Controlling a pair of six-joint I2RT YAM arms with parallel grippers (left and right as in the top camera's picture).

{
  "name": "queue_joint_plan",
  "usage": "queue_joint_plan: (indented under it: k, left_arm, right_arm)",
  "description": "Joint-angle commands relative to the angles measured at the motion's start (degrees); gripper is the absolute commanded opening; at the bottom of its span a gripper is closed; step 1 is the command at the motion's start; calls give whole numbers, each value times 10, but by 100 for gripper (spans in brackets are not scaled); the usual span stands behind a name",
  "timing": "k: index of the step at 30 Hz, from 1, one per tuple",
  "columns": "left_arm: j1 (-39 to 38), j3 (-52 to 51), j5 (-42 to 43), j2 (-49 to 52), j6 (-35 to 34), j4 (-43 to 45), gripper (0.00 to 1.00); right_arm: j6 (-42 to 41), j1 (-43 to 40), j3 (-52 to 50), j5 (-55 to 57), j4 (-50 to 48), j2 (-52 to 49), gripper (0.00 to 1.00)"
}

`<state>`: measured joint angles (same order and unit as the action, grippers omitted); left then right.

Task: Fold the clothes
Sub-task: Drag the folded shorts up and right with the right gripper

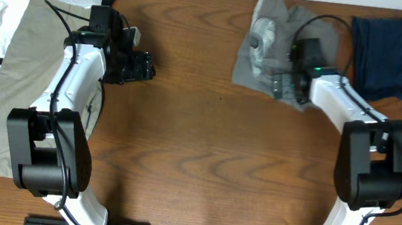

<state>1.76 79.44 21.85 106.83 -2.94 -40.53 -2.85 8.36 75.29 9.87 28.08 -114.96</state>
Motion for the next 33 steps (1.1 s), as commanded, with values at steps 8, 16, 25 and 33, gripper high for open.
queue_joint_plan:
  k: [8,16,25,33]
  left_arm:
    - [2,10,-5,-13,8,-2,75]
    - [2,10,-5,-13,8,3,75]
    - [2,10,-5,-13,8,3,75]
    - [2,10,-5,-13,8,5,76]
  right_arm:
    - [16,4,64,-94,71,75,99]
    - [20,78,64,-94,118,151,99]
    - [-141,112,54,2,98,91,99]
    - [-164,107,53,23,67,76,98]
